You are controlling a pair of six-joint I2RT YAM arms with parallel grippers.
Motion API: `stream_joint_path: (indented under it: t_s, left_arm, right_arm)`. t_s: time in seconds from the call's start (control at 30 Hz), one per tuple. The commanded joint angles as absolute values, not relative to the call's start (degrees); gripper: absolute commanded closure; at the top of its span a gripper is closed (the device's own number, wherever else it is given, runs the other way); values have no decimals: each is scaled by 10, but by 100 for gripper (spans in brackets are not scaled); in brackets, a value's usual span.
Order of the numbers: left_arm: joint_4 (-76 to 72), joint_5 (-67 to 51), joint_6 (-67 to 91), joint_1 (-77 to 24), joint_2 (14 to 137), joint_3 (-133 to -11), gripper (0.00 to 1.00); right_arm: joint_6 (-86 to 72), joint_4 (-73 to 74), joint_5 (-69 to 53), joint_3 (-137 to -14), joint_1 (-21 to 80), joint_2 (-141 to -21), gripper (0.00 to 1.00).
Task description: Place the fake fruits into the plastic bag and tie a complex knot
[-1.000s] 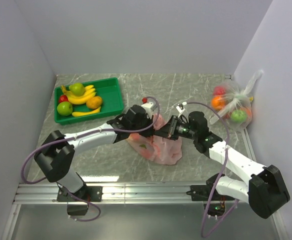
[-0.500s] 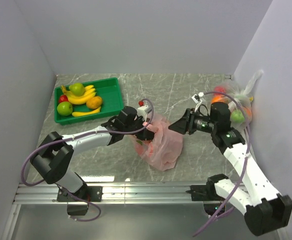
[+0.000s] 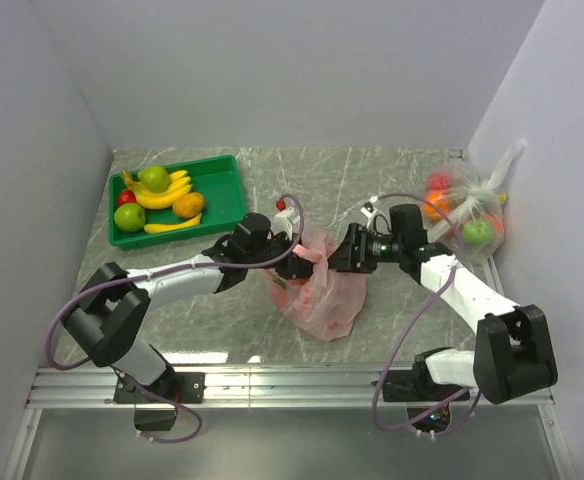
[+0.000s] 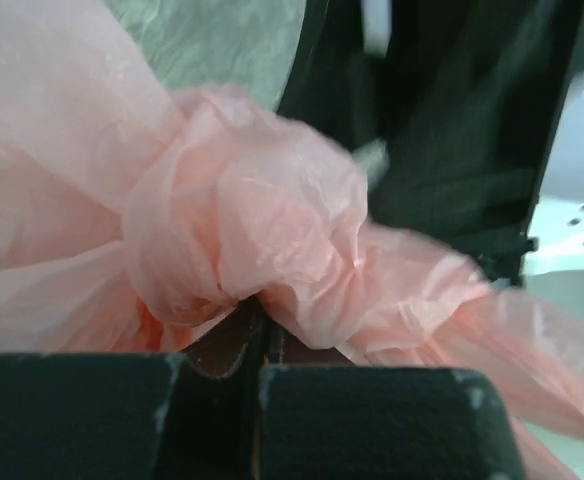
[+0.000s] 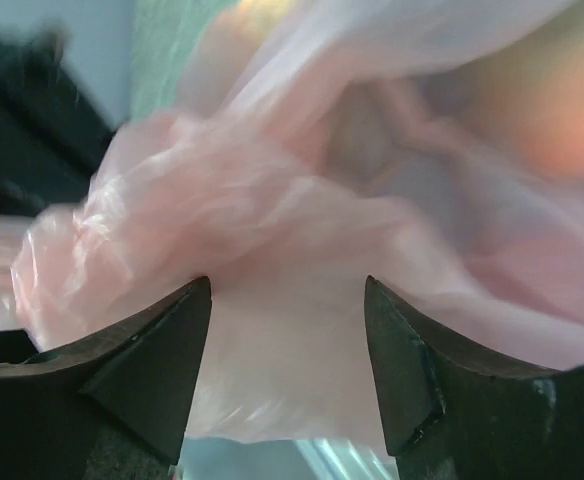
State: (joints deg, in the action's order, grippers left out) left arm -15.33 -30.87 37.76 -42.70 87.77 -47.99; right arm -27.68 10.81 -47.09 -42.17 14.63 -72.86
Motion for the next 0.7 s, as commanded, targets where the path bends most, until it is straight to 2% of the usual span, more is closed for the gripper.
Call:
stream_joint_path:
  t_s: [0.0, 0.2, 0.37, 0.5, 0.53, 0.6, 0.67]
  left_arm:
    - [-258, -336, 438, -414, 888, -475, 100]
    - [-402, -402, 521, -396, 888, -452, 100]
    - [-461, -432, 571, -396, 898, -423, 100]
    - [-496, -446, 590, -391, 904, -408, 100]
    - [-497, -447, 588, -390, 903, -403, 100]
    - [-493, -447, 583, -389, 898, -399, 100]
    - [-486, -453, 573, -389, 897, -398, 100]
  right_arm:
    - [-329, 19, -518, -394, 197, -694, 30]
    - [-424, -91, -508, -357, 285, -699, 24]
    - [-425, -137, -497, -385, 304, -730, 23]
    - [-282, 22, -526, -417, 283, -682, 23]
    - [-214, 102, -534, -424, 253, -651, 23]
    - [-123, 173, -569, -448, 222, -617, 23]
    - [-75, 264, -580, -480, 188, -574, 24]
